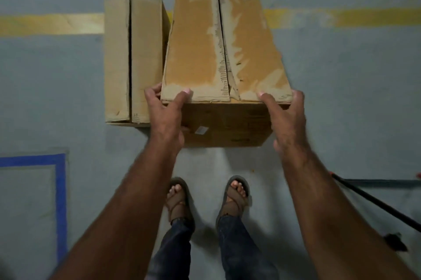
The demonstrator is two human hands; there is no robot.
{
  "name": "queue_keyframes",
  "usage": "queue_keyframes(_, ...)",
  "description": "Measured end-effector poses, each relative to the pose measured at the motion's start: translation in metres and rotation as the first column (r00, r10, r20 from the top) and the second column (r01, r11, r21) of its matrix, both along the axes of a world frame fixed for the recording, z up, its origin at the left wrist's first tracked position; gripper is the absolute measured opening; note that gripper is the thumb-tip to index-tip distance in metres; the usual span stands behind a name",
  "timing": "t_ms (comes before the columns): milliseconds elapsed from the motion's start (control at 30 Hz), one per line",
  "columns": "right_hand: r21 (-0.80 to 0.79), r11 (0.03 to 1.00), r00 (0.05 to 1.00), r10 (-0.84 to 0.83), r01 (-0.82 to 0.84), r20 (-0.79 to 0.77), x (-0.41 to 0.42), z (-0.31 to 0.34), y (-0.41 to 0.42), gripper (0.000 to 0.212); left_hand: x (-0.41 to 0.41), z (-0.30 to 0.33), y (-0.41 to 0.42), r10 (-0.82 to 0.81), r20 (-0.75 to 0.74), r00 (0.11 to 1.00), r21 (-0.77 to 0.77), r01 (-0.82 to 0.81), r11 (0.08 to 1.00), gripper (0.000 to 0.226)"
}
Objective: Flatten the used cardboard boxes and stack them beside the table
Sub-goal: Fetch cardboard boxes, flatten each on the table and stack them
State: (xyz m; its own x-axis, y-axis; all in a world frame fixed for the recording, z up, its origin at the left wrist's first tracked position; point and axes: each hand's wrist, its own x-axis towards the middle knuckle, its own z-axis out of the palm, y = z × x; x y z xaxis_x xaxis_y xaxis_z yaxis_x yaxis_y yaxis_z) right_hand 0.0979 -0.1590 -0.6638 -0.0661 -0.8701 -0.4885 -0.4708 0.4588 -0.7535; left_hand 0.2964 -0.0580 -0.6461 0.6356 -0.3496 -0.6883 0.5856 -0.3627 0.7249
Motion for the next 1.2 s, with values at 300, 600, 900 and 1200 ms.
queue_keyframes(300,-0.237,0.963,0.991,-0.115,0.128,0.069,-0.024,0.269,0.081,0.063,-0.015,0.268,0.06,-0.112,0.098,0.989,-0.24,0.133,0.962,0.056)
queue_keyframes(600,-0.447,0.749,0.871,-0.448,0.489,0.202,-0.11,0.488,0.192,0.063,-0.081,0.489,0.083,-0.467,0.266,0.843,-0.475,0.536,0.698,0.051)
queue_keyframes(900,-0.476,0.423,0.598,-0.737,0.771,0.315,-0.257,0.564,0.304,0.108,-0.247,0.572,0.1,-0.733,0.398,0.552,-0.567,0.776,0.276,0.048)
queue_keyframes(1200,-0.415,0.144,0.289,-0.905,0.898,0.313,-0.42,0.549,0.427,0.093,-0.461,0.554,0.156,-0.88,0.412,0.235,-0.509,0.86,-0.008,0.048)
